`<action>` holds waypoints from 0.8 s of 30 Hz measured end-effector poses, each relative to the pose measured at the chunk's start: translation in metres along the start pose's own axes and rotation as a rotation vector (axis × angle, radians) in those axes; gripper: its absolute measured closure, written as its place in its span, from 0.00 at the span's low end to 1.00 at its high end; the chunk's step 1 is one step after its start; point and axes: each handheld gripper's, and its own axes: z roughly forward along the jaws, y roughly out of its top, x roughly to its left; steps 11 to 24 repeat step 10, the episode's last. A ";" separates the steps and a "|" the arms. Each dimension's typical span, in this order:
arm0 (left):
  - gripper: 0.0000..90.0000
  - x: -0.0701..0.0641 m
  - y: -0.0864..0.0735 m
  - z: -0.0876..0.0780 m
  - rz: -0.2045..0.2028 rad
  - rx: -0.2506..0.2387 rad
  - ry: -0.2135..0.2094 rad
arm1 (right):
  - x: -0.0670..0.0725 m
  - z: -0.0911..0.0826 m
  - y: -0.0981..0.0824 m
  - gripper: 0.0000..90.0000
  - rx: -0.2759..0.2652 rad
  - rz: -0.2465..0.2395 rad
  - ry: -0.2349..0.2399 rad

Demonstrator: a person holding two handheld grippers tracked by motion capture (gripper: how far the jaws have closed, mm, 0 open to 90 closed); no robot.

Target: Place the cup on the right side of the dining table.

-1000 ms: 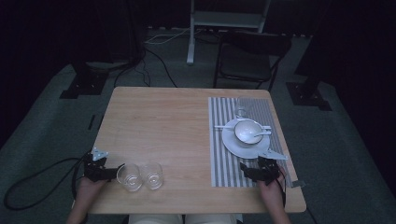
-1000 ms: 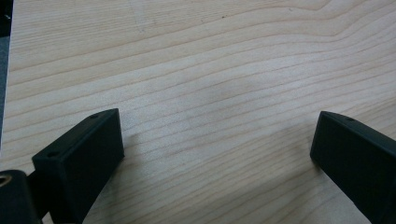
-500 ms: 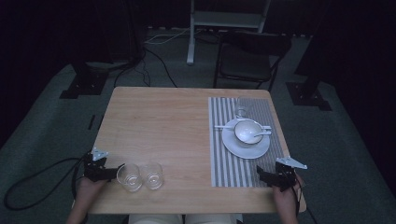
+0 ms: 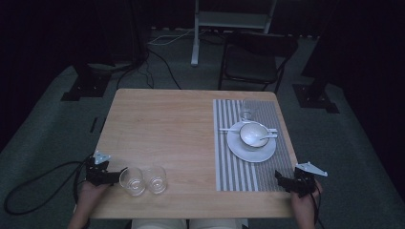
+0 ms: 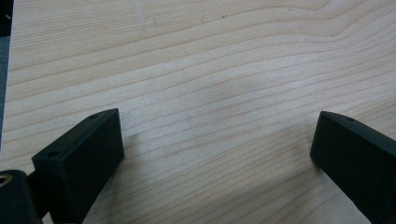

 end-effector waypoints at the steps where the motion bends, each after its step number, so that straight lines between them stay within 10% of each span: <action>1: 0.03 0.000 0.000 0.000 0.000 0.000 0.000 | -0.002 0.000 -0.001 0.13 0.002 -0.003 -0.005; 24: 0.03 0.000 0.000 0.000 0.000 0.000 0.000 | -0.014 -0.003 -0.004 0.13 0.005 0.032 -0.013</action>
